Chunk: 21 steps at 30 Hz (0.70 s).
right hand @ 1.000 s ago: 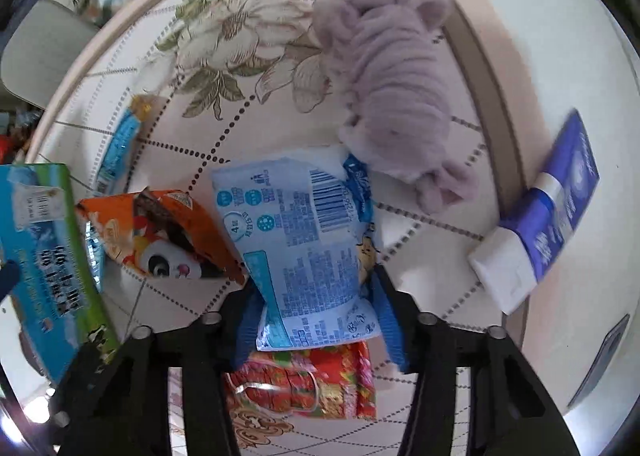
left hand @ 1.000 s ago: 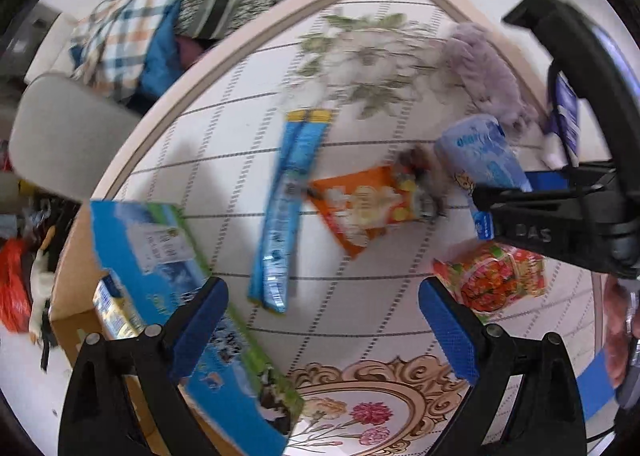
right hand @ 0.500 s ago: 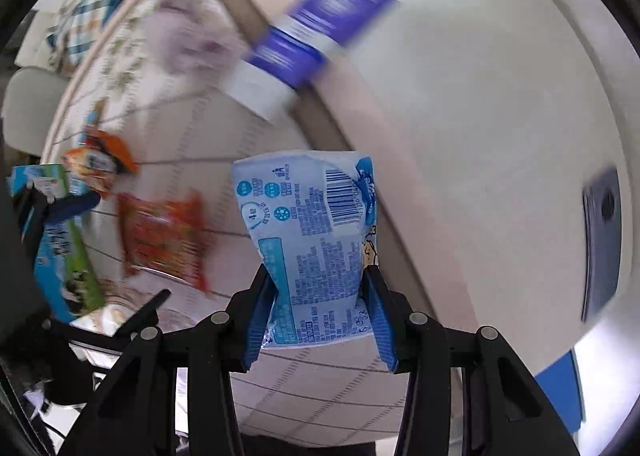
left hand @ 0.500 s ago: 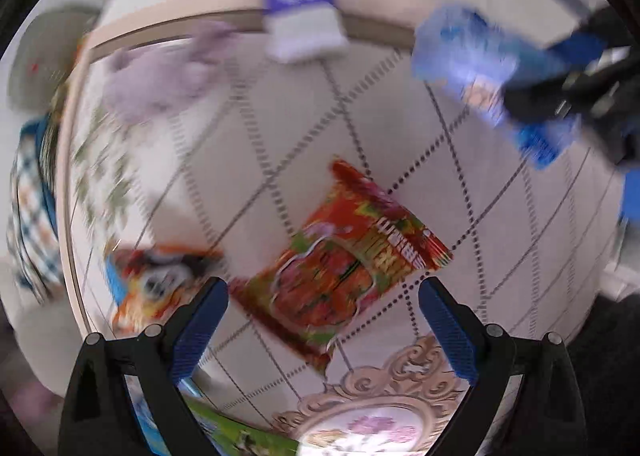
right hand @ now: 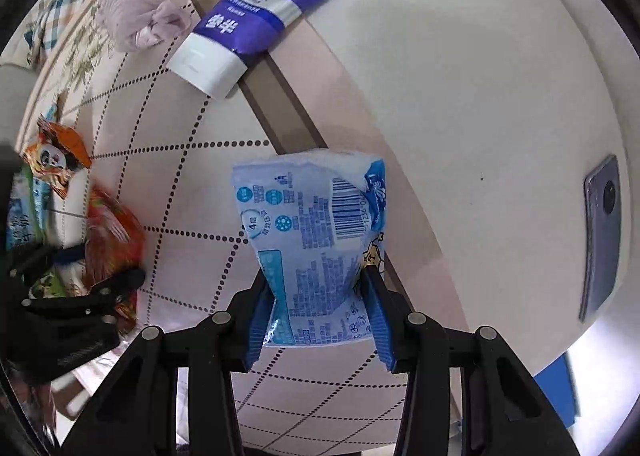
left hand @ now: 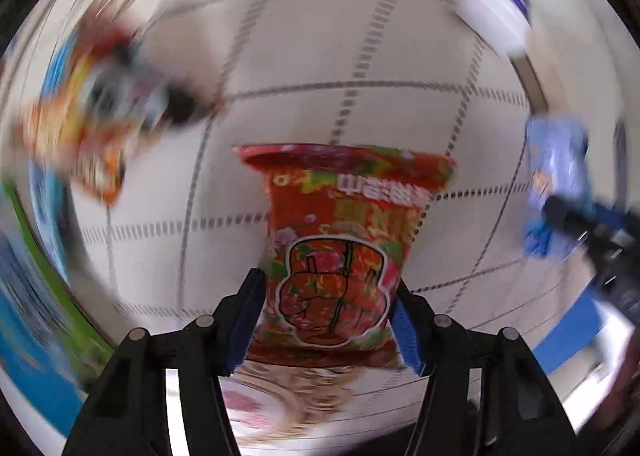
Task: Organize soft objects
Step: 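Grasp the red snack bag with the left tool while the right tool grasps the light-blue pack, then carry both bags into the box and release them beside the carton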
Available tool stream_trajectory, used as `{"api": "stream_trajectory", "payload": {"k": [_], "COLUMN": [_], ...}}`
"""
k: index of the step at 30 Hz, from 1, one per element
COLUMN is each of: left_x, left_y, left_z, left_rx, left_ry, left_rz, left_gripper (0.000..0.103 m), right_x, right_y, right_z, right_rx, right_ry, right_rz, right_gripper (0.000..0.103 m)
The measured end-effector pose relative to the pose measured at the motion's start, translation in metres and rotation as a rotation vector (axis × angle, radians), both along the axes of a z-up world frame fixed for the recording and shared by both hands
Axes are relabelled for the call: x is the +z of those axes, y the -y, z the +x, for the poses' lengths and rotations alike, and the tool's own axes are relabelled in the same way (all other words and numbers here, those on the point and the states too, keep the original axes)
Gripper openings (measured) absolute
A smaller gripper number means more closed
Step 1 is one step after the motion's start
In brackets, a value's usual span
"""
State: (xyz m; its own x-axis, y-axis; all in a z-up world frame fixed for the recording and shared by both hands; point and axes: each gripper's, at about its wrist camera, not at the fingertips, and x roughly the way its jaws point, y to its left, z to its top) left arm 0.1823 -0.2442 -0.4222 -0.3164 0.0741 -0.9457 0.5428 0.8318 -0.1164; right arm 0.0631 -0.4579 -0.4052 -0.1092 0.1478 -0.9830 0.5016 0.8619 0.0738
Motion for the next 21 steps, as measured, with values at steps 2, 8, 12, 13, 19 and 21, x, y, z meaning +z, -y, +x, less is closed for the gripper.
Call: {"api": "stream_trajectory", "payload": {"k": [2,8,12,13,19,21], "left_x": [0.001,0.000,0.007,0.010,0.044,0.069], "left_y": [-0.008,-0.004,0.009,0.012,-0.003,-0.010], "left_z": [0.000,-0.013,-0.025,-0.029,-0.027,-0.032], "left_rx": [0.060,0.047,0.027,0.035,0.100,0.128], "left_ry": [0.001,0.045,0.096,0.099,0.145,0.173], "left_rz": [-0.022,0.007,-0.005,-0.009,-0.091,-0.137], "left_gripper": [0.057,0.056,0.046,0.045,0.044,0.044], "right_x": [-0.002,-0.011,-0.017,-0.014,0.007,0.021], "right_y": [-0.005,-0.015,-0.025,-0.024,-0.039,-0.049], "right_z": [0.004,0.014,0.017,0.017,0.020,0.022], "right_rx": [0.006,0.019,0.015,0.010,0.008,0.017], "right_ry": [-0.005,-0.037,-0.032,-0.025,0.010,0.039], "right_rz": [-0.013,-0.052,-0.073,-0.076,-0.059,-0.045], "right_gripper": [0.050,0.054,0.048,0.043,0.036,0.036]}}
